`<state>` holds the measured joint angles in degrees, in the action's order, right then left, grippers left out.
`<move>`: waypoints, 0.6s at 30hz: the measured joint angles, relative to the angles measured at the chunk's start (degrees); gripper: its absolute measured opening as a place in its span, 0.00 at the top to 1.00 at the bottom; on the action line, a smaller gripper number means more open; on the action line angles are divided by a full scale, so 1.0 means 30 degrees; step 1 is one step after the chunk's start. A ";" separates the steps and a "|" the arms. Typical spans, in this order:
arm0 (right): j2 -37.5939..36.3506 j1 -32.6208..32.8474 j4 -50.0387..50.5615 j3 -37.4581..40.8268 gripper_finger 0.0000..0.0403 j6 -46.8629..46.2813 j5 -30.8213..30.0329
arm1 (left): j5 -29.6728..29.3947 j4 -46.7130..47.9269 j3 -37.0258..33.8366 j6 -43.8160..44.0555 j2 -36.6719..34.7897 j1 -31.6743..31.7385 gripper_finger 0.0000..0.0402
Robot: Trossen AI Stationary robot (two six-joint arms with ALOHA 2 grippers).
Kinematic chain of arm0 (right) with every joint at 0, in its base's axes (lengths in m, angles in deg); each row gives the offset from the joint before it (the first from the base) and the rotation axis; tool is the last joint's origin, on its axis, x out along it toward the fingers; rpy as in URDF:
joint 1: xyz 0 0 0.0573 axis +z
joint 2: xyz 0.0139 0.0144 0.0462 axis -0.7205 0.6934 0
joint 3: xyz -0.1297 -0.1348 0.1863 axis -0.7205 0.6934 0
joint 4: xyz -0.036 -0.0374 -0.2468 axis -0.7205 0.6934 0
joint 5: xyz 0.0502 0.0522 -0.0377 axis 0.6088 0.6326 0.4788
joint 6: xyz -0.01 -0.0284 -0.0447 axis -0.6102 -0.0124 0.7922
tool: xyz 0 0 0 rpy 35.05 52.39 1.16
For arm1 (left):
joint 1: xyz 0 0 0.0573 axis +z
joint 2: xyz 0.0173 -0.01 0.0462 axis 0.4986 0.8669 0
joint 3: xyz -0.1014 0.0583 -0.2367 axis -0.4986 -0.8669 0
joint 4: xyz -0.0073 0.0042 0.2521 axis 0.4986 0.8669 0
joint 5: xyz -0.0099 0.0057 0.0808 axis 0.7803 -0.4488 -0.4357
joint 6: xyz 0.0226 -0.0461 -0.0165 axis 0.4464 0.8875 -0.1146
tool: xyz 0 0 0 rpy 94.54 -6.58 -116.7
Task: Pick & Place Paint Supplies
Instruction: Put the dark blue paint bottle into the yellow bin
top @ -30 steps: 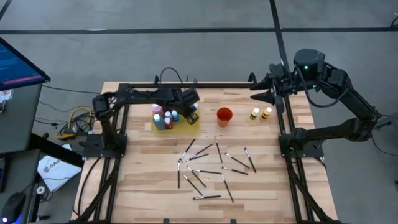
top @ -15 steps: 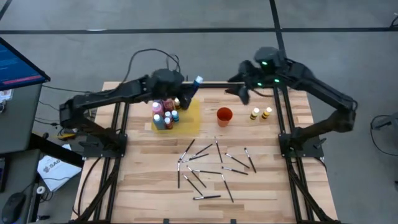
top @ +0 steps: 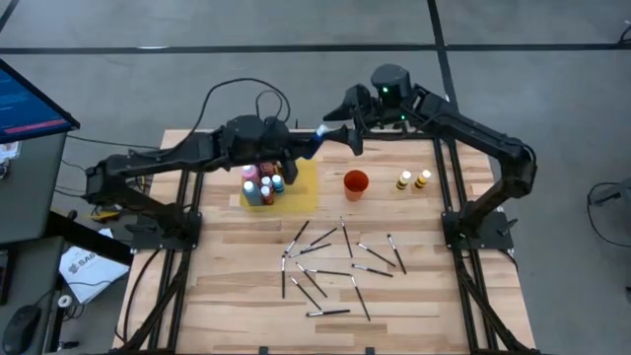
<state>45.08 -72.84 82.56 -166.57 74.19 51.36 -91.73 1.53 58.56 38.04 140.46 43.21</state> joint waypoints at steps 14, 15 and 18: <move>0.0075 0.0014 0.0895 -0.0090 0.31 0.0226 0.0926 | -0.0091 -0.2392 -0.1181 0.0043 -0.0003 -0.0474 0.87; 0.0075 0.0007 0.0898 -0.0090 0.31 0.0226 0.0919 | -0.0144 -0.2437 -0.1181 0.0043 -0.0003 -0.0474 0.87; 0.0075 -0.0020 0.0881 -0.0090 0.32 0.0226 0.0904 | -0.0145 -0.2470 -0.1181 0.0028 0.0002 -0.0467 0.87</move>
<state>45.31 -72.90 85.20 -166.84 74.87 54.07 -92.16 -5.88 55.01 38.13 140.46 41.81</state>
